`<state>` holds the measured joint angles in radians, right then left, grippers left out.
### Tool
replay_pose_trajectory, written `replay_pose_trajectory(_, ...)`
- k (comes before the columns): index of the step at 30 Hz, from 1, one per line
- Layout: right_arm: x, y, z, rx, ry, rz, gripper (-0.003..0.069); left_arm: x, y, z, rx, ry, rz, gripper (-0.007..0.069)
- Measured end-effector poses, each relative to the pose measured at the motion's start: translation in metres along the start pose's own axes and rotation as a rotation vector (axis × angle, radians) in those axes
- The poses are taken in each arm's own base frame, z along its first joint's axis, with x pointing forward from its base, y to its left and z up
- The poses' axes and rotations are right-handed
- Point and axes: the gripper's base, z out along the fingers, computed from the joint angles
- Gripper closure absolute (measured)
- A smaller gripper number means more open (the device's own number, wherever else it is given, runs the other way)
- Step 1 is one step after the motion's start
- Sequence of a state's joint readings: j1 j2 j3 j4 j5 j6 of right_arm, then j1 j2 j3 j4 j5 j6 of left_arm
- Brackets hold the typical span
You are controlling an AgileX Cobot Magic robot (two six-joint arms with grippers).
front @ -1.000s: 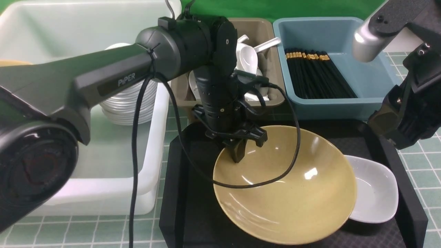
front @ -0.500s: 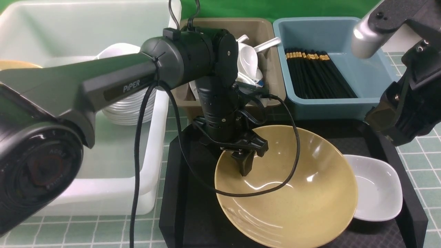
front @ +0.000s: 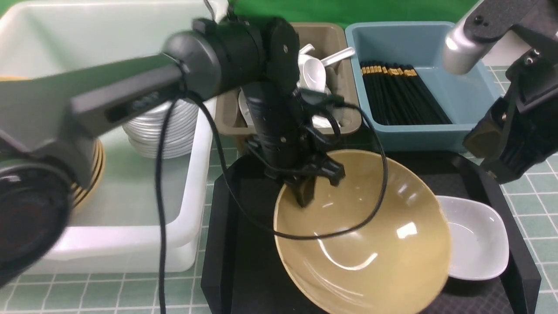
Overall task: On blue table put chopsticks spoon bowls plates into blue grey white boxes.
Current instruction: 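Grasp the large bowl on the tray by its rim, then place the tan bowl onto the bowl stack in the left bin with the left gripper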
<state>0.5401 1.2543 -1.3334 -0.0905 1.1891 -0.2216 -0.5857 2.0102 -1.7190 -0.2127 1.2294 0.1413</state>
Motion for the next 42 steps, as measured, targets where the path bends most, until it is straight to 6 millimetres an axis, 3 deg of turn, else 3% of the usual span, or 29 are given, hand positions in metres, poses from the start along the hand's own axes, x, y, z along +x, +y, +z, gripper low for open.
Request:
replay_pose_trajectory(4,-0.009,0.007,-0.008,-0.043,-0.066,-0.048,0.0620,0.013,0.005,-0.052,-0.055,-0.107,0.024,0.0619)
replay_pose_trajectory(7,-0.021,0.019,-0.023,-0.063,-0.150,-0.116,0.0622,0.030,0.016,-0.087,-0.041,-0.186,-0.027,0.0620)
replay_pose_trajectory(9,-0.029,0.028,-0.031,-0.080,-0.198,-0.161,0.0622,0.040,0.023,-0.100,-0.032,-0.213,-0.059,0.0620)
replay_pose_trajectory(10,-0.040,0.043,-0.043,-0.112,-0.266,-0.223,0.0622,0.059,0.035,-0.119,-0.018,-0.254,-0.110,0.0620)
replay_pose_trajectory(13,-0.051,0.057,-0.047,-0.141,-0.305,-0.268,0.0622,0.085,0.051,-0.141,-0.019,-0.308,-0.171,0.0620)
replay_pose_trajectory(16,-0.074,0.083,-0.048,-0.190,-0.353,-0.366,0.0622,0.139,0.076,-0.176,-0.042,-0.437,-0.305,0.0620)
replay_pose_trajectory(22,-0.112,0.112,-0.022,-0.224,-0.346,-0.441,0.0622,0.241,0.115,-0.235,-0.253,-0.734,-0.680,0.0620)
replay_pose_trajectory(23,-0.113,0.113,-0.022,-0.225,-0.346,-0.441,0.0622,0.244,0.116,-0.236,-0.259,-0.739,-0.694,0.0620)
replay_pose_trajectory(25,-0.124,0.118,-0.013,-0.223,-0.346,-0.466,0.0622,0.272,0.130,-0.248,-0.345,-0.802,-0.852,0.0620)
replay_pose_trajectory(27,-0.127,0.120,-0.008,-0.224,-0.339,-0.473,0.0622,0.282,0.139,-0.249,-0.378,-0.808,-0.917,0.0620)
replay_pose_trajectory(38,-0.128,0.121,-0.003,-0.219,-0.331,-0.522,0.0622,0.299,0.195,-0.221,-0.513,-0.585,-1.126,0.0611)
replay_pose_trajectory(42,-0.128,0.121,-0.003,-0.218,-0.332,-0.529,0.0622,0.296,0.212,-0.212,-0.511,-0.578,-1.144,0.0540)
